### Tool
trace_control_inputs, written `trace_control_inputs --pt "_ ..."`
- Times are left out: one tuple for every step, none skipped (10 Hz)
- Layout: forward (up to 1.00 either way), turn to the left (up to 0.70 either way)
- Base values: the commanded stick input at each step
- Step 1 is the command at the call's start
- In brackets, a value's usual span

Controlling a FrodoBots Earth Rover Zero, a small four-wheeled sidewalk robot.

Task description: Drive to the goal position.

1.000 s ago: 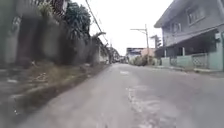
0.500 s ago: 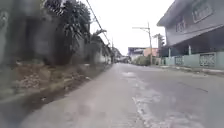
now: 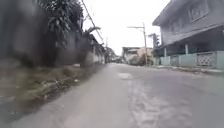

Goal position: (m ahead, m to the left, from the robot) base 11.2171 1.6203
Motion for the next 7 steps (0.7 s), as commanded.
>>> trace_control_inputs --pt "1.00 0.00" --pt "1.00 0.00" --pt "1.00 0.00" --pt "1.00 0.00" --pt "1.00 -0.01" --pt "1.00 -0.22" --pt "1.00 -0.40"
